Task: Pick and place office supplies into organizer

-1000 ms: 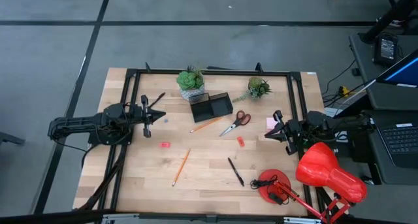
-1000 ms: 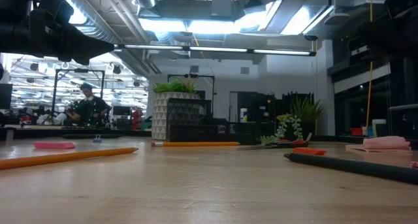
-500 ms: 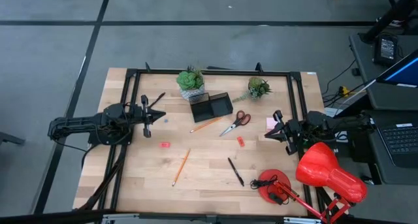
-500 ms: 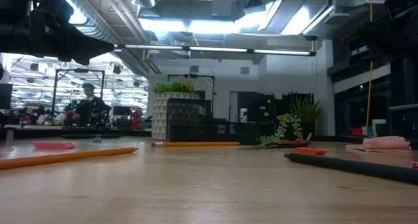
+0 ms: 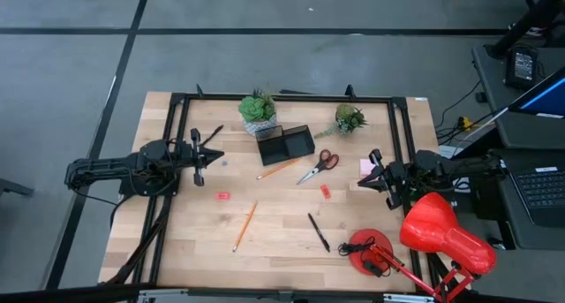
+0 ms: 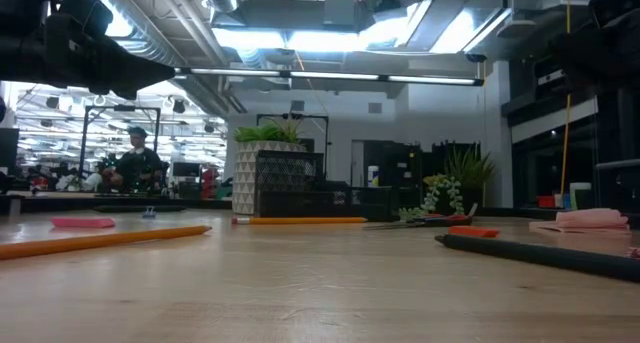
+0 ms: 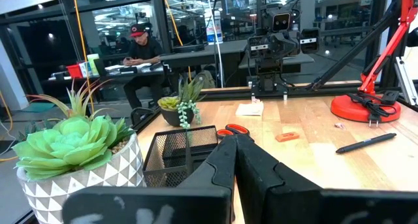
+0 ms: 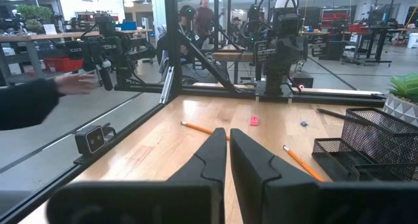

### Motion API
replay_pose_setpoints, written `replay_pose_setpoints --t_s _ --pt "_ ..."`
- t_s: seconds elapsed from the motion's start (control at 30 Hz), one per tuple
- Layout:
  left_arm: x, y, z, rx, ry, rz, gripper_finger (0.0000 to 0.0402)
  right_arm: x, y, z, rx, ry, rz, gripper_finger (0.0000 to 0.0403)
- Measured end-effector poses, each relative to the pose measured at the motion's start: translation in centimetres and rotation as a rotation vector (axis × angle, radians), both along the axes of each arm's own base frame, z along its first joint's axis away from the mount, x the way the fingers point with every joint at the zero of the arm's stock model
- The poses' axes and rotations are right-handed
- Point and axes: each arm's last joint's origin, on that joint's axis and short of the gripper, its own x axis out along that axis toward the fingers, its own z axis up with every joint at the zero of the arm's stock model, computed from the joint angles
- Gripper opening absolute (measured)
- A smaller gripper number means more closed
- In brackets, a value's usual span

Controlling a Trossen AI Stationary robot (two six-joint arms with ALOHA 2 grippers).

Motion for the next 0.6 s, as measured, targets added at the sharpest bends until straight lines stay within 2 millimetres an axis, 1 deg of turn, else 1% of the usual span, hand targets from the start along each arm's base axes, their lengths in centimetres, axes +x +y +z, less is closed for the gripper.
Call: replay_pose_setpoints --t_s 0.27,0.47,0.6 --pt "0.0 0.0 0.0 0.0 0.0 0.0 0.0004 0.0 -0.01 0.01 -0.003 -0.001 -0.005 0.0026" --pt "0.0 0.02 0.04 0.0 -0.003 0.006 0.0004 0.03 -0.13 0.04 -0.004 -0.004 -0.048 0.0026" --pt "-0.02 0.09 0.12 -0.006 -0.014 0.031 0.0004 0.03 -0.27 0.44 -0.026 -0.052 -0.096 0.0026"
